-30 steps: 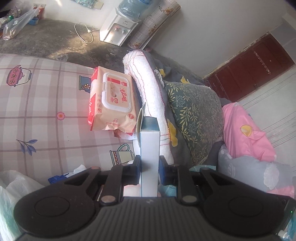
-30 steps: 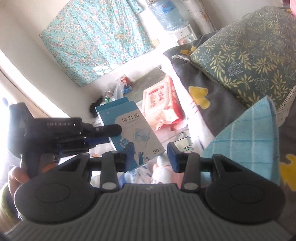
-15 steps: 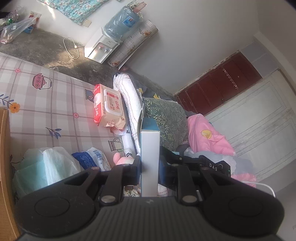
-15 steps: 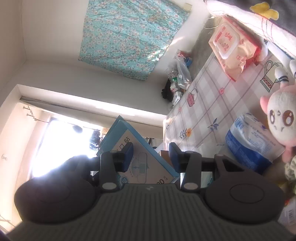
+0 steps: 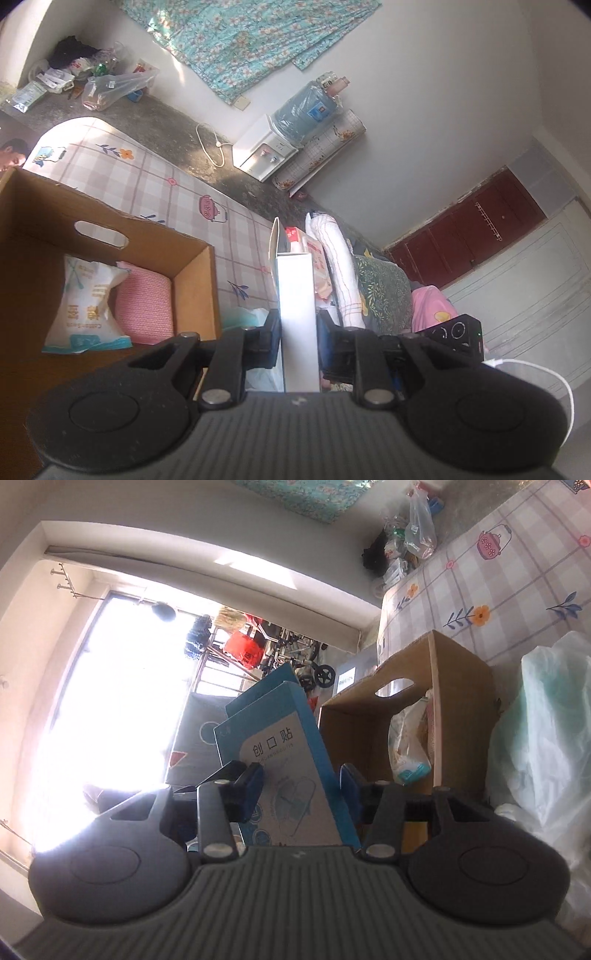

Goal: Organize soft objects
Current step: 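Carry the blue bandage box into the cardboard box and release it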

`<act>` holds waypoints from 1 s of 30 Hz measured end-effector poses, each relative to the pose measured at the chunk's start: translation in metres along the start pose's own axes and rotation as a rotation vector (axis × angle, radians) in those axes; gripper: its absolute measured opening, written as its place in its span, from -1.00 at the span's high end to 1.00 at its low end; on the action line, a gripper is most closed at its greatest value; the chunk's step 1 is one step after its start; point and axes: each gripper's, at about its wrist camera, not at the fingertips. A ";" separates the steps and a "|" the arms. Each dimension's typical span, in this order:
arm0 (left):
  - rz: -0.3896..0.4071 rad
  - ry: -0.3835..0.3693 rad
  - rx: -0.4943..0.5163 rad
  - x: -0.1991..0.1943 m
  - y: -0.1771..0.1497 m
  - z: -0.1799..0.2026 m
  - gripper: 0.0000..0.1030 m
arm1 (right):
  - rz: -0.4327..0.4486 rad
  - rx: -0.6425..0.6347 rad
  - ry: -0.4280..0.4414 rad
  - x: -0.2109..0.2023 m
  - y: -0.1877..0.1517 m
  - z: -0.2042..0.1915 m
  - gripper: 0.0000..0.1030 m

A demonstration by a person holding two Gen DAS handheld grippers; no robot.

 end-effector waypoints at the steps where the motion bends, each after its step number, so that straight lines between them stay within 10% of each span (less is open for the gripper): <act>1: 0.010 0.020 -0.016 -0.004 0.003 -0.011 0.58 | -0.025 -0.003 -0.011 0.018 -0.006 -0.006 0.08; 11: 0.061 0.300 -0.091 -0.005 0.049 -0.129 0.51 | -0.129 0.085 -0.164 0.195 -0.042 0.006 0.11; 15: 0.094 0.461 0.032 0.006 0.061 -0.134 0.05 | -0.117 0.047 -0.278 0.233 -0.047 0.028 0.12; 30: -0.046 0.522 0.150 0.008 0.029 -0.119 0.14 | -0.081 -0.126 -0.266 0.190 -0.051 -0.005 0.12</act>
Point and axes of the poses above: each gripper's, at about its wrist camera, not at the fingertips, and x roughly the way its jaws point, z to its right, y to its top, and after that the axes turned 13 degrees about z, right-handed
